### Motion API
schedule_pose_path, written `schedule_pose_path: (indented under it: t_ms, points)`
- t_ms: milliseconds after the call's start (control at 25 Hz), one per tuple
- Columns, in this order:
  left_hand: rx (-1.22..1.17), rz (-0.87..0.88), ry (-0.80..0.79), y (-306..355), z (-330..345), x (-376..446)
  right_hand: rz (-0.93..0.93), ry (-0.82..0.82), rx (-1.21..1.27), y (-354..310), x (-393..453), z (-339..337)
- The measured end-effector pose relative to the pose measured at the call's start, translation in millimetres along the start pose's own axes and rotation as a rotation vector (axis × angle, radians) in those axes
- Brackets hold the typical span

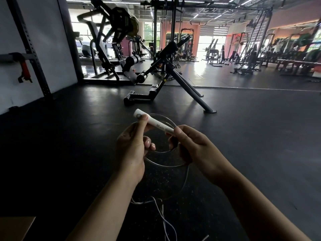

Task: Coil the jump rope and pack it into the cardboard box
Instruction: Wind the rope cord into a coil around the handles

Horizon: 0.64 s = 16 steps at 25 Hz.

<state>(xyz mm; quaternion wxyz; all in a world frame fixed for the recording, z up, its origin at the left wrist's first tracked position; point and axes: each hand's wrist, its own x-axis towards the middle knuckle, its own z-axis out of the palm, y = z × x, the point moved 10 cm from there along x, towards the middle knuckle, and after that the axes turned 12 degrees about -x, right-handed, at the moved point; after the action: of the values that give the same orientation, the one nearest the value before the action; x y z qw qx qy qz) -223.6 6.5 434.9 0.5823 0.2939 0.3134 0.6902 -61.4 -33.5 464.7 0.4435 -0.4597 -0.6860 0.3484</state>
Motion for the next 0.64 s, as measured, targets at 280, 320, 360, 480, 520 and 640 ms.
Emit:
schedule_pose_path:
  t_ms: [280, 320, 360, 480, 520, 640]
  points:
    - [0.635, 0.304, -0.342, 45, 13, 7, -0.044, -0.106, -0.113, -11, 8, -4]
    - [0.857, 0.433, -0.457, 52, 26, 0, -0.066, -0.139, -0.171, -14, 6, -2]
    - [1.049, 0.515, -0.582, 53, 39, -11, -0.074, -0.161, -0.209, -15, 4, 1]
    - [1.306, 0.370, -0.760, 35, 50, -24, -0.056, -0.178, -0.178, -13, 2, 3]
    - [1.280, 0.254, -0.778, 28, 49, -25, -0.045, -0.183, -0.149, -12, 1, 4]
    - [1.232, 0.014, -0.814, 7, 38, -31, -0.014, -0.198, -0.138, -9, -3, 5]
